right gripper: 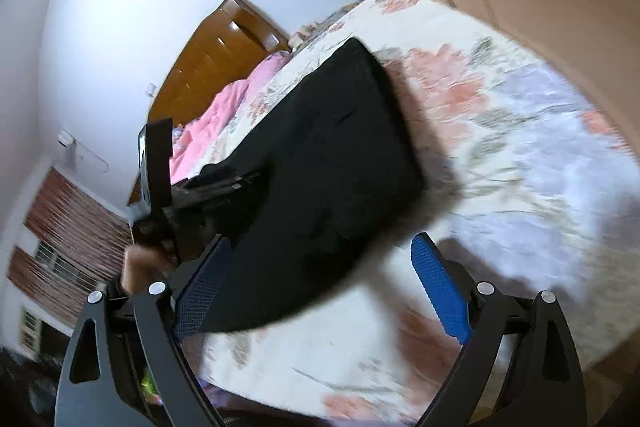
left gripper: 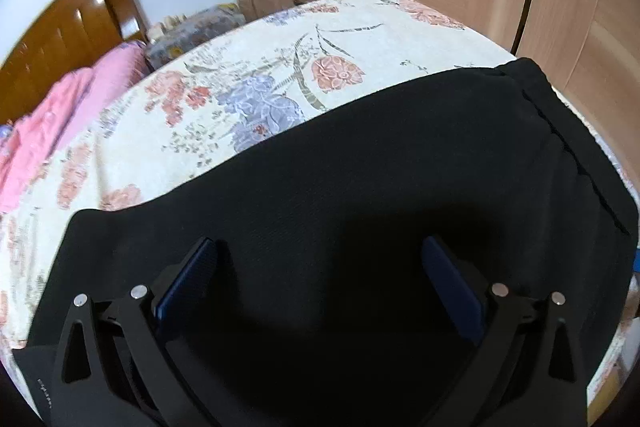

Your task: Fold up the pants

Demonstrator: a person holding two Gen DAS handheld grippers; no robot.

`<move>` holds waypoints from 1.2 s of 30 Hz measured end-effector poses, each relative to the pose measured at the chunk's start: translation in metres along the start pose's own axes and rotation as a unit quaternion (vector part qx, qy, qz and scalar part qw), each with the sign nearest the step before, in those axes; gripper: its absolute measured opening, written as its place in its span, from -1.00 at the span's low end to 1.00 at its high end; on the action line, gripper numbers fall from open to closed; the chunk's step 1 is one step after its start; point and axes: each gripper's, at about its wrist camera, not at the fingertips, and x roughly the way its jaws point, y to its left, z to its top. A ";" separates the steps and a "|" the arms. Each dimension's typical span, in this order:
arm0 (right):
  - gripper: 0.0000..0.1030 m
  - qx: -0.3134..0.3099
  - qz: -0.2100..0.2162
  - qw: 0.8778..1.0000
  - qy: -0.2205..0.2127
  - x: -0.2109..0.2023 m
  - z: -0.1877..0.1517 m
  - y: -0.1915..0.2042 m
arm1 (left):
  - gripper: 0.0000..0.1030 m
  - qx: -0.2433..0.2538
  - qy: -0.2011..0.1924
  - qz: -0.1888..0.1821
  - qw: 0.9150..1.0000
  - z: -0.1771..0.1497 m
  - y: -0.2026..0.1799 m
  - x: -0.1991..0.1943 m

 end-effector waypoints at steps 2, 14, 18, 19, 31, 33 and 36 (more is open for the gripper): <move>0.73 0.011 0.003 1.000 0.019 0.013 0.003 0.002 | 0.97 0.003 -0.004 0.008 1.000 -0.001 -0.002 -0.002; 0.51 -0.032 -0.082 0.994 0.066 0.038 0.000 0.044 | 0.97 -0.022 -0.001 -0.031 0.999 -0.004 0.011 0.001; 0.53 -0.045 -0.101 0.991 0.070 0.046 0.003 0.055 | 0.97 -0.025 -0.002 -0.036 0.999 -0.004 0.011 0.002; 0.44 -0.046 -0.105 0.991 0.065 0.048 0.004 0.057 | 0.97 -0.026 -0.003 -0.037 0.999 -0.005 0.011 0.002; -0.43 -0.213 -0.156 0.962 -0.075 0.026 -0.028 0.099 | 0.97 -0.014 0.017 -0.105 0.994 0.050 0.006 -0.041; -0.43 -0.237 -0.176 0.952 -0.084 0.030 -0.033 0.106 | 0.97 0.010 0.028 -0.136 0.990 0.074 -0.017 -0.055; -0.43 -0.244 -0.190 0.947 -0.087 0.031 -0.038 0.106 | 0.97 0.074 0.080 -0.166 0.980 0.113 -0.080 -0.063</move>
